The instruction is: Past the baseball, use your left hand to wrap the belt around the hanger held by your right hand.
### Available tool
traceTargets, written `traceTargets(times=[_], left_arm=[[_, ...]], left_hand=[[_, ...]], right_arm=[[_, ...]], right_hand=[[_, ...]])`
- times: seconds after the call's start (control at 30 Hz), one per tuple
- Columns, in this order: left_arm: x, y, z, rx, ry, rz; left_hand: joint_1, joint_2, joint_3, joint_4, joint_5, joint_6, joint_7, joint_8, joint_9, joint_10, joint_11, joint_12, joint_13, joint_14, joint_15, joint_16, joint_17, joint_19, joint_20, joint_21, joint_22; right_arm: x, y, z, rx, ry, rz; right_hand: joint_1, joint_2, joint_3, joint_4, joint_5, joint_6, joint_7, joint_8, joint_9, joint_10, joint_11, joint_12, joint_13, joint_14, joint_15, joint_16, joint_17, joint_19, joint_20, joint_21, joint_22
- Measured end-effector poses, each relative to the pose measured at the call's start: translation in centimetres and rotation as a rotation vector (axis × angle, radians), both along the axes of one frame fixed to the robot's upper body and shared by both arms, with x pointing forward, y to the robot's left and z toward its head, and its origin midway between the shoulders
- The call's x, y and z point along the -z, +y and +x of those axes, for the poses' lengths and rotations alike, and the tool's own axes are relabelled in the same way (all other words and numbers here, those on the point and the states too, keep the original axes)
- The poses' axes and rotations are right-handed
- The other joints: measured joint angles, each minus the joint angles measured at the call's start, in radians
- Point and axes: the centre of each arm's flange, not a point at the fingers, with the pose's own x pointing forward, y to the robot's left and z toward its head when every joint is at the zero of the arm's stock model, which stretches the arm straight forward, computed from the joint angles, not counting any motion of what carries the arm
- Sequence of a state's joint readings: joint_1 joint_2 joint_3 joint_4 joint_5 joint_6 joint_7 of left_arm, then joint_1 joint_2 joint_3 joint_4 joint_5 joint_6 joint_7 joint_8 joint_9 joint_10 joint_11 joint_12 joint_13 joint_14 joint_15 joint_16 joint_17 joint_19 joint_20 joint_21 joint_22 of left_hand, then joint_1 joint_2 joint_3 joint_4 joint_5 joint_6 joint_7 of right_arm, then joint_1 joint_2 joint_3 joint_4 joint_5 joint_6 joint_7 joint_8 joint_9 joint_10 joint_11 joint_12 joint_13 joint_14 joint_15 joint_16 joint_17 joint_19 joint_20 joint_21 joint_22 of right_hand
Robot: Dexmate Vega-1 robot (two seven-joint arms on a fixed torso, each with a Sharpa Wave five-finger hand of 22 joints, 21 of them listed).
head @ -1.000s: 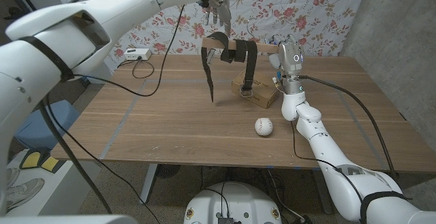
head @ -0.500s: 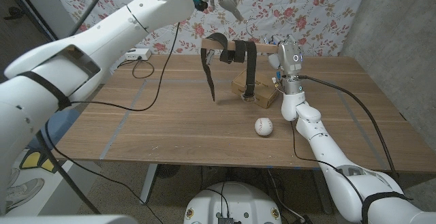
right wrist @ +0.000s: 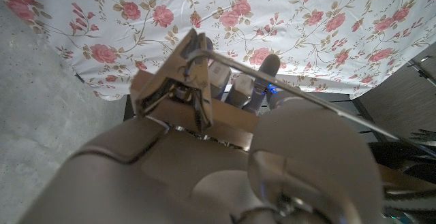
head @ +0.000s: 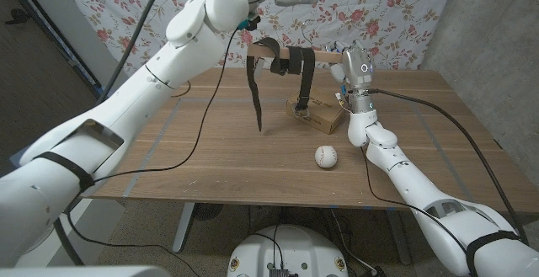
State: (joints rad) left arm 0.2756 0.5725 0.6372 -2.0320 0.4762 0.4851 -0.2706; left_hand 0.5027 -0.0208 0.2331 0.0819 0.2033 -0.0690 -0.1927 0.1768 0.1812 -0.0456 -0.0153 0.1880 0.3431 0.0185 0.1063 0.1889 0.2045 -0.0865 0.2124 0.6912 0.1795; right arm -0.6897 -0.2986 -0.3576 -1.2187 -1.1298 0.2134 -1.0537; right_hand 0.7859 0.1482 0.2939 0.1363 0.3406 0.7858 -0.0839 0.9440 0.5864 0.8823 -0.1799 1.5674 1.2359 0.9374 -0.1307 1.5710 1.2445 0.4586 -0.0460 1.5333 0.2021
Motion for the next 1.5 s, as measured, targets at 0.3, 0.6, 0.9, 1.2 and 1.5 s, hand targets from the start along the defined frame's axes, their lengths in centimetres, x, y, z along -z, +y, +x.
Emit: traceTargets(times=[0.3,0.6,0.9,1.2,1.5], left_arm=[[0.8,2.0,-1.3,0.114,-0.161,-0.145],[1.6,2.8,-2.6,0.191,-0.239,-0.195],[2.2,3.3,-3.6,0.231,-0.272,-0.206],[2.7,3.7,-4.3,0.256,-0.276,-0.199],[3.1,3.9,-4.5,0.272,-0.27,-0.187]], left_hand=[[-0.012,-0.012,-0.01,0.002,0.0,-0.029,-0.011,-0.005,0.0,-0.013,-0.003,0.0,-0.011,-0.009,-0.01,0.0,0.0,-0.011,0.0,-0.014,0.0],[-0.017,-0.017,-0.019,0.002,0.0,-0.044,-0.016,-0.008,0.0,-0.026,-0.008,0.0,-0.019,-0.022,-0.011,0.0,-0.005,-0.011,0.0,-0.019,0.0],[-0.021,-0.021,-0.021,-0.001,0.0,-0.044,-0.016,-0.008,-0.005,-0.026,-0.008,0.0,-0.023,-0.022,-0.011,0.0,-0.005,-0.011,0.0,-0.026,0.0],[-0.021,-0.021,-0.026,-0.005,0.0,-0.048,-0.02,-0.008,-0.004,-0.029,-0.004,0.0,-0.028,-0.027,-0.017,0.0,-0.009,-0.01,0.0,-0.029,0.0],[-0.021,-0.021,-0.026,-0.005,0.0,-0.053,-0.014,-0.003,-0.004,-0.031,-0.003,0.0,-0.033,-0.027,-0.017,0.0,-0.009,-0.01,0.0,-0.033,0.0]], right_arm=[[-0.8,-0.2,0.5,0.013,0.153,0.003],[-1.4,-0.1,0.9,0.035,0.319,-0.026],[-2.2,-0.4,1.4,0.056,0.484,-0.054],[-2.7,-0.8,1.7,0.092,0.621,-0.091],[-3.0,-1.0,1.9,0.132,0.734,-0.123]], right_hand=[[0.003,0.003,0.0,0.0,0.0,0.0,0.011,0.007,0.0,0.0,0.0,0.0,0.0,0.0,0.0,0.0,0.0,0.0,0.0,0.0,0.0],[0.004,0.004,0.0,0.0,0.0,-0.007,0.018,0.007,0.0,-0.006,0.005,0.0,0.0,0.0,0.0,0.0,0.0,0.0,0.0,0.0,0.0],[0.004,0.004,0.0,0.0,0.004,-0.013,0.023,0.007,0.005,-0.02,0.008,0.0,0.0,0.0,0.0,0.0,0.0,0.0,0.0,0.0,0.0],[0.004,0.004,0.0,0.0,0.004,-0.018,0.029,0.007,0.007,-0.031,0.009,0.0,0.0,-0.017,-0.001,0.0,0.0,0.0,0.0,0.0,-0.002],[0.004,0.004,-0.004,0.004,0.012,-0.018,0.029,0.007,0.009,-0.041,0.008,-0.007,0.0,-0.023,0.006,0.0,0.0,-0.011,0.0,-0.006,-0.002]])
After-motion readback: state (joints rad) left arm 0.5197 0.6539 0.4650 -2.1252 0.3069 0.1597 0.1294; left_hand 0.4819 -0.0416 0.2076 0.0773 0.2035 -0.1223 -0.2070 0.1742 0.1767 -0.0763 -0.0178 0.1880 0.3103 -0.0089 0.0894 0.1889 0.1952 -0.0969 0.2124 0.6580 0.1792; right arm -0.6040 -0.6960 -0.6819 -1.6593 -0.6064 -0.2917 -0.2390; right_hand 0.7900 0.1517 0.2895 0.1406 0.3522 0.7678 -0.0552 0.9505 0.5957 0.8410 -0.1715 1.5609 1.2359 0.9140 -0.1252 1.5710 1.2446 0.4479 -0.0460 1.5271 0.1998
